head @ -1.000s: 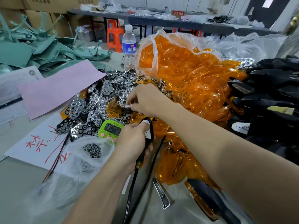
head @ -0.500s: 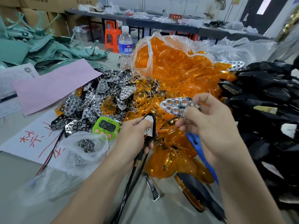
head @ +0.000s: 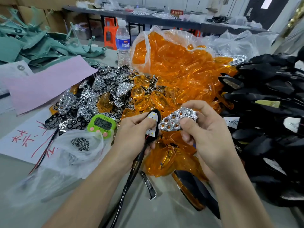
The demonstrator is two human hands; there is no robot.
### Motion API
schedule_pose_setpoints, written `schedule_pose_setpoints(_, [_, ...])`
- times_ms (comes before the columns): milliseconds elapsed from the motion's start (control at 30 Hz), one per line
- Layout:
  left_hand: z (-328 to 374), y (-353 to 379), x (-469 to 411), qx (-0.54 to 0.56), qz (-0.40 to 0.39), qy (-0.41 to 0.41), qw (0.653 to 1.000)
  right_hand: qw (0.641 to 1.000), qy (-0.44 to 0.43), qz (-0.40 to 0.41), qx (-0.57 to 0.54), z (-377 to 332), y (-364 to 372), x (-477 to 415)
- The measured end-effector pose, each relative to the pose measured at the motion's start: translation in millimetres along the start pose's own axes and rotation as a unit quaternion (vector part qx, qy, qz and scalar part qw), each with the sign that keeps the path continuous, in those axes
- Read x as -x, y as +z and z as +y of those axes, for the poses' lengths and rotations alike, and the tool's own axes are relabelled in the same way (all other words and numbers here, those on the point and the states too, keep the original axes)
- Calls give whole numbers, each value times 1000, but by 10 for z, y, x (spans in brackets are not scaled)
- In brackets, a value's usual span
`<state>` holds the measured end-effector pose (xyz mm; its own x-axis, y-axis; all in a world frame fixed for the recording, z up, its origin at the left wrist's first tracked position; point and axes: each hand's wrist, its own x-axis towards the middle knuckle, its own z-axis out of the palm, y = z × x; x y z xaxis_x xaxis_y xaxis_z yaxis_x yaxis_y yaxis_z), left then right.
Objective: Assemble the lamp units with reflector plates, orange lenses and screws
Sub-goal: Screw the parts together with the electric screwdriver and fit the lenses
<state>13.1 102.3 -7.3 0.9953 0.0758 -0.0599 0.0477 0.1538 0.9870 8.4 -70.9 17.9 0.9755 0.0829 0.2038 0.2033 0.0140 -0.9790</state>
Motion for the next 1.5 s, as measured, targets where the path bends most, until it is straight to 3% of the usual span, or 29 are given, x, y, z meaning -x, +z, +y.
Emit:
schedule_pose_setpoints(267, [-11,-6,32,-1,-17,39,999,999,-29,9,37,23,11,58])
schedule_pose_setpoints(433, [-27,-1,34,-12,-28,67,997,957,-75,70,271,126,115,122])
schedule_pose_setpoints(500, [-39,5,21,-15,-20,68,997,949,-103,59,291,123,154,142])
schedule_pose_setpoints(567, [-51,7,12,-18,-13,63,998,958,-97,47,266,125,164,141])
schedule_pose_setpoints(800, [-72,-8,6,-41,-8,49,998,1000,-5,23,17,63,173,106])
schedule_pose_setpoints(967, [-66,1,27,-43,-4,47,998,999,-24,35,12,93,135,115])
schedule_pose_setpoints(1167, [-69,6,29,-10,-7,36,999,999,17,10,-32,98,149,108])
schedule_pose_setpoints(1367, [-87,-9,12,-1,-25,0,1000,1000,11,-25,2,77,123,101])
schedule_pose_setpoints(1500, [-74,-25,39,16,-62,26,998,999,19,-10,-26,49,93,104])
